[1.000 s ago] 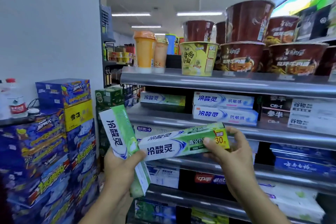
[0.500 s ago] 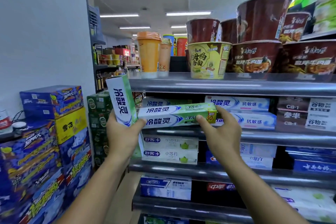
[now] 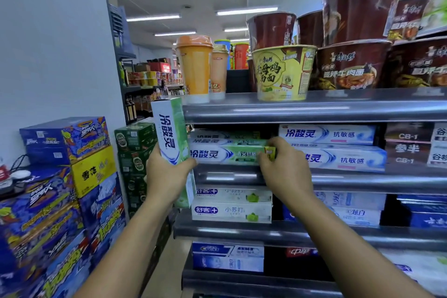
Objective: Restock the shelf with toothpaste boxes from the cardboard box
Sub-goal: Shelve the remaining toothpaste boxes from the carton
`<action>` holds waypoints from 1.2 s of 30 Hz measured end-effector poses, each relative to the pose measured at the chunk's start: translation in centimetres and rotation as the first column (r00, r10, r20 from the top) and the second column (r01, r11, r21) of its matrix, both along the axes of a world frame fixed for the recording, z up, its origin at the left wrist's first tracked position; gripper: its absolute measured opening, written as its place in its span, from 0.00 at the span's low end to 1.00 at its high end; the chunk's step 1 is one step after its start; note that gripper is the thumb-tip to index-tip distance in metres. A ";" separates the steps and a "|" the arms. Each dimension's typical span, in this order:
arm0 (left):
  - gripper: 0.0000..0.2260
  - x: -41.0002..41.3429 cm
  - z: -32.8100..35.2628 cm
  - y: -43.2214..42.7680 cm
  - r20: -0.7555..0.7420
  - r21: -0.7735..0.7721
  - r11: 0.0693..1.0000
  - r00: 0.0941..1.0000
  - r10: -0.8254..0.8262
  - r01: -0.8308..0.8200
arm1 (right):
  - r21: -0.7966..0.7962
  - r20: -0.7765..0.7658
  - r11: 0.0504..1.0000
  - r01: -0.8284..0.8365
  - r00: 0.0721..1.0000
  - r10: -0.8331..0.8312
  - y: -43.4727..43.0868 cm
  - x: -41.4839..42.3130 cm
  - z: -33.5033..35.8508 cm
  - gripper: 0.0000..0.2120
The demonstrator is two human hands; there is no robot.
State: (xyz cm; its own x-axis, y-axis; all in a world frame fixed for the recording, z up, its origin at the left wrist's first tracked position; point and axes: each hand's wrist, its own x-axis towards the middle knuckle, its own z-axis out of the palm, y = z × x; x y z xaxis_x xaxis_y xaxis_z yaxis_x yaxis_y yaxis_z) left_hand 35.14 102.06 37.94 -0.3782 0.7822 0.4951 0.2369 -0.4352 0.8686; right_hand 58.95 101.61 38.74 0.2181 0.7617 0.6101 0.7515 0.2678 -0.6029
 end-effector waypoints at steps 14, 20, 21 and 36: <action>0.09 1.5 0.4 -4.3 0.562 0.011 0.959 0.791 -0.240 0.283 | 0.314 0.360 0.809 -0.496 0.851 0.382 -5.3 -0.6 -2.5 0.25; 0.36 5.0 0.9 -5.7 0.662 -0.011 0.869 0.654 -0.365 0.495 | 0.258 0.468 0.734 -0.628 0.746 0.474 -5.6 -1.8 -4.5 0.29; 0.34 5.4 0.7 -5.7 0.654 0.020 0.864 0.648 -0.391 0.502 | 0.313 0.385 0.719 -0.621 0.775 0.502 -5.5 -1.6 -4.6 0.25; 0.07 1.7 -1.7 -4.3 0.496 0.196 0.936 0.794 -0.353 0.293 | 0.368 -0.668 0.738 -0.566 0.391 0.633 -4.1 3.9 -1.3 0.16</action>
